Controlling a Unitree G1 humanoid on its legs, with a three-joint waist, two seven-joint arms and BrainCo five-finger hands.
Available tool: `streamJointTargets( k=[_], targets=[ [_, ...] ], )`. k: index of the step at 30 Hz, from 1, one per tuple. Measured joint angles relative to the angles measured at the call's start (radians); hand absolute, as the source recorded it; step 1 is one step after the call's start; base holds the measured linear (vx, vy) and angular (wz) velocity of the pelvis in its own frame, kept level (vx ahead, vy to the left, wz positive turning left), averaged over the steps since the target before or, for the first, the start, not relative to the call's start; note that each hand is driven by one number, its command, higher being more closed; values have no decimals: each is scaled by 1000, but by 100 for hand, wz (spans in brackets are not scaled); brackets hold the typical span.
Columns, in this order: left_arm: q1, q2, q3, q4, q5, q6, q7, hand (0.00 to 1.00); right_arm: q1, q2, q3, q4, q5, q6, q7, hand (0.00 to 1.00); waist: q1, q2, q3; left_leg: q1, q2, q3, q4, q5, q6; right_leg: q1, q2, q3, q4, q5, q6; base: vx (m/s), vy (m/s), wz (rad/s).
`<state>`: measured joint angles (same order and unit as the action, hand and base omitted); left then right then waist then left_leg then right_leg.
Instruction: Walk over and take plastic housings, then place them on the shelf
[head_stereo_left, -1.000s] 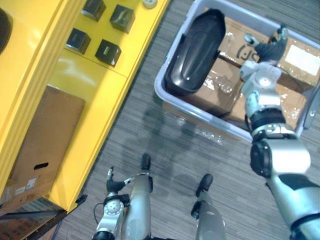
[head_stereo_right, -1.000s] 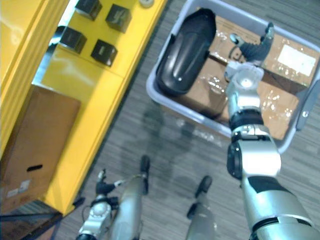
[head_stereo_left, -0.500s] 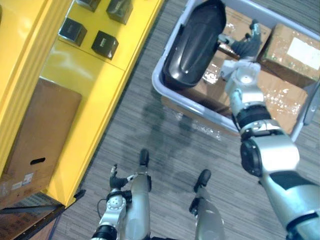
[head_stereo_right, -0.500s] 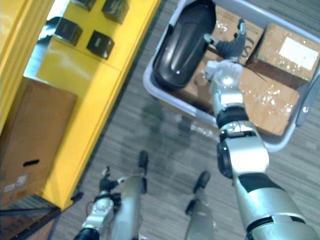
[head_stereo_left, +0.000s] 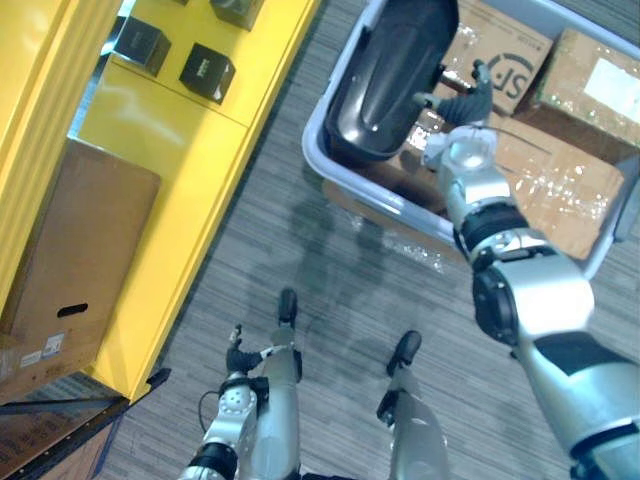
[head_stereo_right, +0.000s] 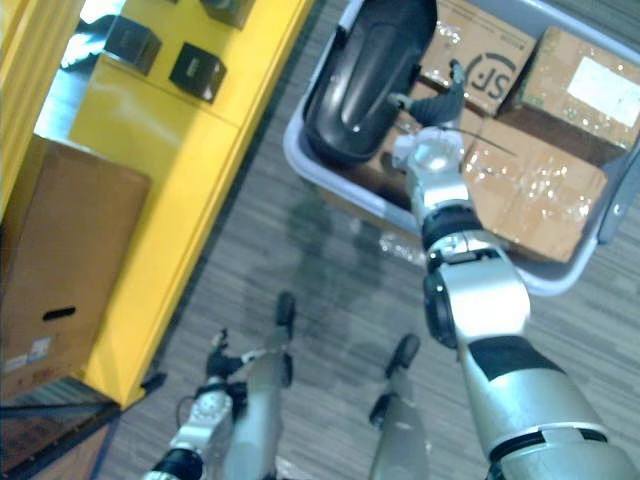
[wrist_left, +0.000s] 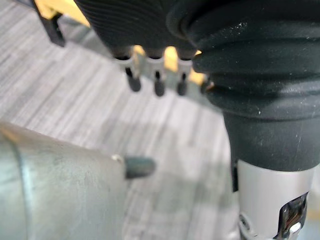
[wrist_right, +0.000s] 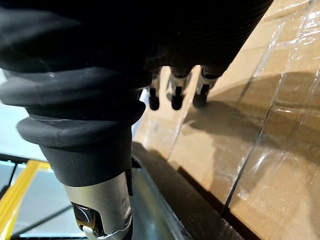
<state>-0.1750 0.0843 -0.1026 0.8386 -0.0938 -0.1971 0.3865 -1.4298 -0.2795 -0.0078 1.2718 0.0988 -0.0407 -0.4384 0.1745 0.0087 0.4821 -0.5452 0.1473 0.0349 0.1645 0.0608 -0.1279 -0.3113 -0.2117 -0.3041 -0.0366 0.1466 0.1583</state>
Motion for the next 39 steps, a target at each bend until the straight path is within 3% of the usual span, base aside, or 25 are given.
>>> streamJointTargets(
  k=[2,3,11,14,16,23,27,35,39],
  targets=[
    [-8,0,-1,7,-15,2,-2,0,-10,-3,0,9,-8,7,-1,0,4,0,0,-4,0,-5,0,0,0,0,1,-4,0,0,0,-1,1,8],
    [-10,2,-5,7,-16,3,-4,0,-10,-7,0,10,-15,9,-6,100,4,0,0,-11,-1,-13,0,2,-1,-1,2,-13,-1,0,0,-2,1,14],
    [-23,19,-41,7,-18,3,-24,0,-62,-96,53,96,-15,48,-19,100,13,-3,1,-31,-6,-53,-28,31,-4,-3,9,-51,-5,-3,-4,-10,6,14],
    [-32,24,-75,3,-17,3,-47,0,-77,-142,96,131,-17,67,17,100,29,7,7,-31,-9,-59,-44,43,-5,-4,9,-58,-8,-4,-5,-13,9,8],
    [-32,16,-79,-7,-17,3,-64,0,-91,-179,129,156,-52,84,47,100,32,26,17,-34,-15,-81,-58,55,-6,0,9,-81,-8,-5,-5,-15,14,21],
    [-16,16,-80,-43,-16,17,-109,0,-88,-273,125,180,-224,131,104,100,35,36,22,-35,-27,-105,-66,63,-3,15,4,-111,-8,-5,-5,3,30,13],
    [9,16,-78,-80,-17,24,-131,0,-74,-314,116,183,-324,135,114,100,35,36,22,-35,-30,-106,-66,63,-3,15,1,-113,-8,-5,-5,1,35,2],
    [17,16,-75,-103,-14,23,-123,0,52,-393,78,125,-447,135,62,100,25,36,22,-35,-30,-105,-63,63,-3,14,1,-110,-8,-4,-5,-2,16,-1],
    [17,16,-67,-128,8,22,-69,0,116,-395,77,51,-510,132,18,100,3,36,22,-35,-29,-103,-53,61,-3,13,0,-102,-7,-4,-5,-11,27,-6]
  ],
)
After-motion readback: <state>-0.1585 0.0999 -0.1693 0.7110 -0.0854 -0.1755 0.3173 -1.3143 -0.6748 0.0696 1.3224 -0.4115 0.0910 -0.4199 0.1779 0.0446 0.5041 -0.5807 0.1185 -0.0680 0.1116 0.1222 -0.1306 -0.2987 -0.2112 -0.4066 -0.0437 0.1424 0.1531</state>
